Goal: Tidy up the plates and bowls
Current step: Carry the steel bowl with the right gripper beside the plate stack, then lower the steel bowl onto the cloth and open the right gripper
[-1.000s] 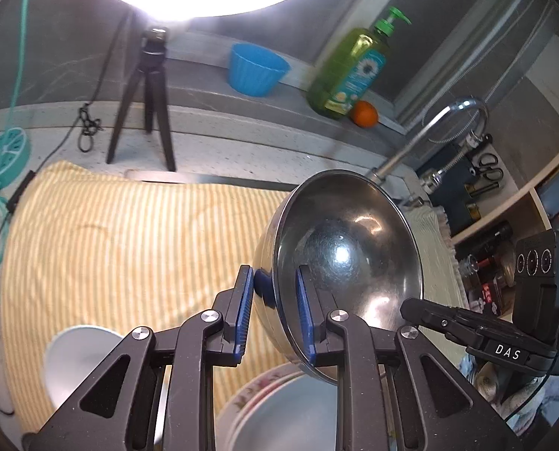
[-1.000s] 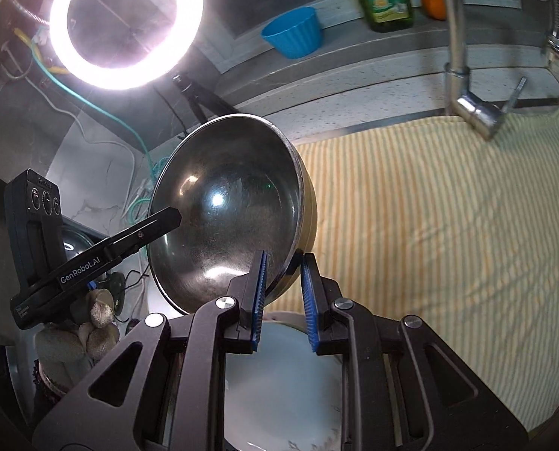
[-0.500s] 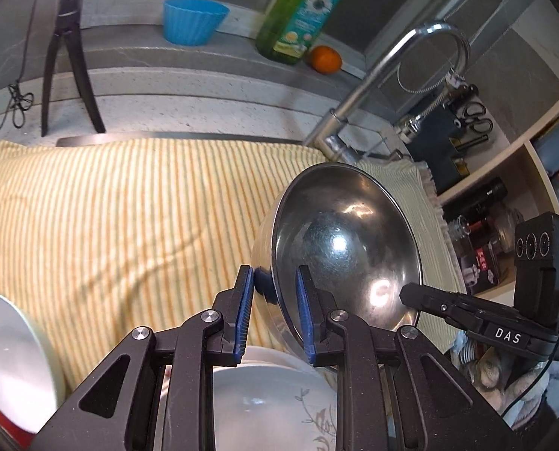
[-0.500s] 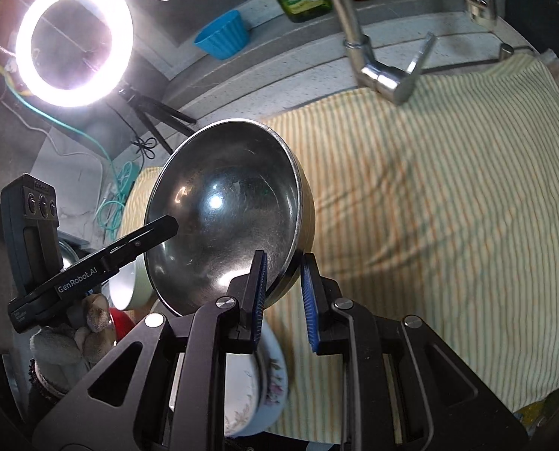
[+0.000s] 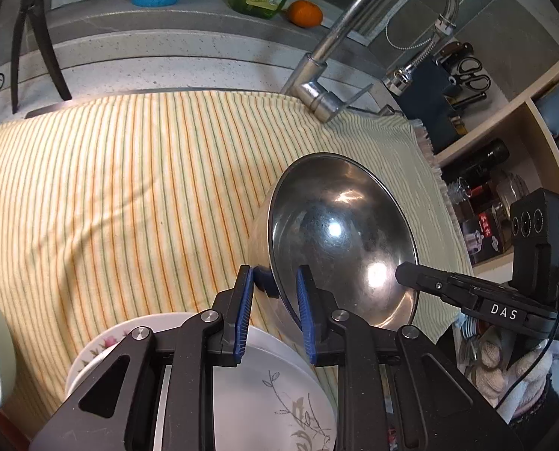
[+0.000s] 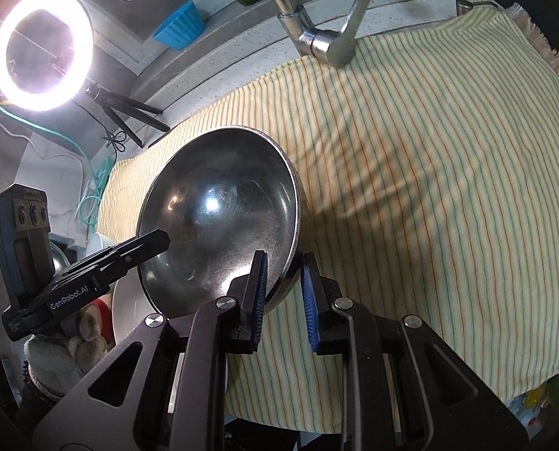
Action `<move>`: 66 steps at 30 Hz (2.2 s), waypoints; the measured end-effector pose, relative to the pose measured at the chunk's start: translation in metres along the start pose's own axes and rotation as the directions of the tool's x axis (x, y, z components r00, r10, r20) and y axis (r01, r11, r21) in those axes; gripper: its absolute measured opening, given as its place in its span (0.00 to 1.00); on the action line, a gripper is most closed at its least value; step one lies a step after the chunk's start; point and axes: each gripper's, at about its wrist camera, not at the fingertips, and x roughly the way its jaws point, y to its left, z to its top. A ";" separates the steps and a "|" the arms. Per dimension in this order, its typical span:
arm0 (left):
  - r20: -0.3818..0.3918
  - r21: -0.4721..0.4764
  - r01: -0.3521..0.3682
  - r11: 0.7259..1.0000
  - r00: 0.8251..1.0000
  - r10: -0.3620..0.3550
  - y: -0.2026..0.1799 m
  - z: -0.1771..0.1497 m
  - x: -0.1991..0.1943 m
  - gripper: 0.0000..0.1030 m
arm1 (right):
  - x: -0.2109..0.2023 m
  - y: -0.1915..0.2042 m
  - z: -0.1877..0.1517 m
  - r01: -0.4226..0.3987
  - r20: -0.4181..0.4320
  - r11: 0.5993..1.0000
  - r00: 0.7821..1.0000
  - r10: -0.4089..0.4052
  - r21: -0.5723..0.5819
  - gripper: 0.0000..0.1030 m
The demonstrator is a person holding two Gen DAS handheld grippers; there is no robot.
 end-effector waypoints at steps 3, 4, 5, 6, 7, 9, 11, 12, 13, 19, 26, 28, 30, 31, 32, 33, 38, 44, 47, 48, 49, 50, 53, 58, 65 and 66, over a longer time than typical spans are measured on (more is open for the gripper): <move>-0.013 0.008 -0.003 1.000 1.000 0.003 -0.004 -0.003 0.005 0.21 | 0.001 -0.006 -0.003 0.000 -0.005 1.000 1.000 0.000 0.011 0.18; -0.018 0.009 -0.003 1.000 1.000 0.003 -0.005 -0.004 0.006 0.21 | 0.001 -0.008 -0.004 0.002 -0.006 1.000 1.000 -0.002 0.011 0.18; -0.022 0.012 -0.003 1.000 1.000 0.003 -0.006 -0.004 0.008 0.21 | 0.001 -0.009 -0.005 0.003 -0.006 1.000 1.000 -0.003 0.013 0.18; -0.026 0.014 -0.002 1.000 1.000 0.002 -0.007 -0.005 0.009 0.21 | 0.001 -0.011 -0.006 0.004 -0.008 1.000 1.000 -0.004 0.015 0.18; -0.030 0.016 0.000 1.000 1.000 0.000 -0.009 -0.005 0.011 0.21 | 0.001 -0.012 -0.006 0.007 -0.009 1.000 1.000 -0.006 0.019 0.18; -0.035 0.022 0.004 1.000 0.999 -0.003 -0.011 -0.006 0.013 0.21 | 0.000 -0.016 -0.007 0.010 -0.011 1.000 1.000 -0.009 0.027 0.18; -0.038 0.029 0.007 1.000 0.999 -0.006 -0.014 -0.007 0.014 0.21 | 0.000 -0.020 -0.008 0.011 -0.011 0.999 1.000 -0.010 0.036 0.18; -0.039 0.031 0.008 0.999 0.999 -0.007 -0.015 -0.007 0.015 0.21 | 0.000 -0.022 -0.008 0.011 -0.010 0.999 1.000 -0.011 0.039 0.18; -0.040 0.034 0.010 0.999 0.999 -0.008 -0.015 -0.007 0.016 0.21 | -0.001 -0.023 -0.009 0.012 -0.008 0.999 1.000 -0.012 0.040 0.18; -0.053 0.032 0.016 0.999 0.998 -0.015 -0.014 -0.009 0.019 0.21 | -0.002 -0.021 -0.008 0.022 -0.008 1.000 1.000 -0.022 0.021 0.19; -0.052 0.046 0.000 0.999 0.999 0.002 -0.015 -0.010 0.016 0.21 | -0.002 -0.017 -0.009 0.033 -0.002 0.999 0.999 -0.032 0.012 0.25; -0.051 0.045 0.006 0.999 0.999 -0.003 -0.015 -0.010 0.014 0.26 | -0.003 -0.016 -0.010 0.050 0.008 0.999 0.999 -0.051 0.008 0.37; -0.043 0.049 0.001 0.999 0.999 0.001 -0.016 -0.010 0.012 0.26 | -0.007 -0.015 -0.010 0.071 0.029 0.997 0.997 -0.071 0.003 0.48; -0.040 0.050 -0.002 0.999 0.999 0.004 -0.016 -0.010 0.010 0.27 | -0.009 -0.014 -0.010 0.075 0.036 0.997 0.997 -0.075 -0.001 0.50; -0.037 0.049 -0.003 0.999 0.999 0.005 -0.015 -0.010 0.009 0.29 | -0.011 -0.013 -0.010 0.080 0.043 0.997 0.996 -0.079 -0.005 0.51; -0.032 0.047 -0.004 0.999 0.999 0.006 -0.015 -0.009 0.008 0.31 | -0.012 -0.013 -0.010 0.084 0.048 0.996 0.995 -0.084 -0.008 0.51; -0.009 0.032 -0.005 0.999 1.000 0.005 -0.010 -0.007 0.000 0.37 | -0.023 -0.010 -0.010 0.101 0.088 0.995 0.991 -0.099 -0.010 0.60; 0.028 0.014 -0.005 1.000 1.000 0.005 -0.004 -0.007 -0.018 0.44 | -0.041 0.005 -0.008 0.099 0.152 0.995 0.984 -0.093 -0.027 0.67; 0.064 0.015 -0.016 1.000 0.998 0.015 -0.001 -0.009 -0.032 0.44 | -0.048 0.017 -0.006 0.096 0.182 0.994 0.979 -0.086 -0.047 0.72; 0.077 0.013 -0.017 1.000 0.997 0.016 0.001 -0.011 -0.038 0.44 | -0.050 0.023 -0.005 0.091 0.191 0.994 0.978 -0.079 -0.055 0.72; 0.089 0.005 -0.013 1.000 0.996 0.013 0.004 -0.012 -0.044 0.44 | -0.051 0.027 -0.005 0.087 0.196 0.994 0.978 -0.074 -0.061 0.72; 0.098 -0.004 -0.009 1.000 0.995 0.009 0.008 -0.014 -0.048 0.44 | -0.052 0.033 -0.004 0.082 0.199 0.994 0.978 -0.066 -0.070 0.72; 0.130 -0.040 0.001 0.999 0.992 0.004 0.020 -0.021 -0.064 0.44 | -0.051 0.048 -0.004 0.071 0.205 0.993 0.977 -0.050 -0.092 0.72; 0.176 -0.085 -0.021 0.996 0.984 0.035 0.039 -0.036 -0.089 0.44 | -0.048 0.075 -0.008 0.034 0.197 0.990 0.980 -0.007 -0.134 0.72; 0.236 -0.161 -0.058 0.985 0.967 0.096 0.071 -0.062 -0.126 0.44 | -0.036 0.120 -0.017 -0.014 0.170 0.975 0.984 0.053 -0.220 0.72; 0.242 -0.175 -0.060 0.983 0.965 0.102 0.076 -0.066 -0.131 0.44 | -0.033 0.128 -0.018 -0.024 0.161 0.972 0.985 0.063 -0.234 0.72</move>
